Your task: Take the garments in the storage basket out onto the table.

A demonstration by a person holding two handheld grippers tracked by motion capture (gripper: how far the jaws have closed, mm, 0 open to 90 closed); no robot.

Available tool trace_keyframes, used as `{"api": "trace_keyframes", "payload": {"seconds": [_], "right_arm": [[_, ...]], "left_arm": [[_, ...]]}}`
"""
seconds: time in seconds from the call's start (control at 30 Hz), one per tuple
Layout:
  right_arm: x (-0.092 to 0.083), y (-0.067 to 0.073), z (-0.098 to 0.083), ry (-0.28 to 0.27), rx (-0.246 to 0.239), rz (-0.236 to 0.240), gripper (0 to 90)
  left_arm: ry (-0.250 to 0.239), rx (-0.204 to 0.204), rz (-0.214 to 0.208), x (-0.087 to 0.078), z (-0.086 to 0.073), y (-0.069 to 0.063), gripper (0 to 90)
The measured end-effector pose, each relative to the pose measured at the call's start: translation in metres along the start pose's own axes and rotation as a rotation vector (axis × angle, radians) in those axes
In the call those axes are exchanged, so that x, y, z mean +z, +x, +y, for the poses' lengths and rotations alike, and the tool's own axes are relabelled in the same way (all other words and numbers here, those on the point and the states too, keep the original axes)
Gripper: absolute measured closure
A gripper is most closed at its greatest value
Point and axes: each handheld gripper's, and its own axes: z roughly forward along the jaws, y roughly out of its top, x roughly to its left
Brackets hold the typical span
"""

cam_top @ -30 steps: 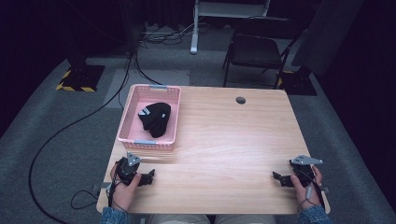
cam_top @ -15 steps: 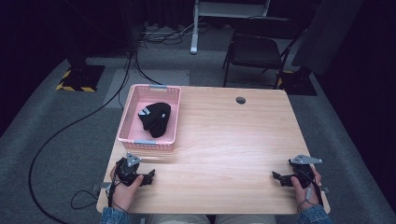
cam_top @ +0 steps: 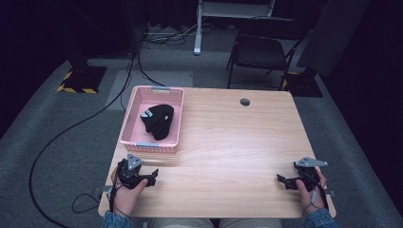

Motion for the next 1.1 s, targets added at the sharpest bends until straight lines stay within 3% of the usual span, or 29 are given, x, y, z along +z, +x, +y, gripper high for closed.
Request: {"api": "trace_keyframes", "payload": {"seconds": [0.6,1.1], "right_arm": [[0.0,0.0,0.0,0.0,-0.001,0.001,0.2],[0.0,0.0,0.0,0.0,-0.002,0.001,0.1]], "left_arm": [[-0.066,0.002,-0.004,-0.018,0.026,-0.005,4.8],[-0.103,0.026,0.0,-0.025,0.052,-0.007,5.1]]}}
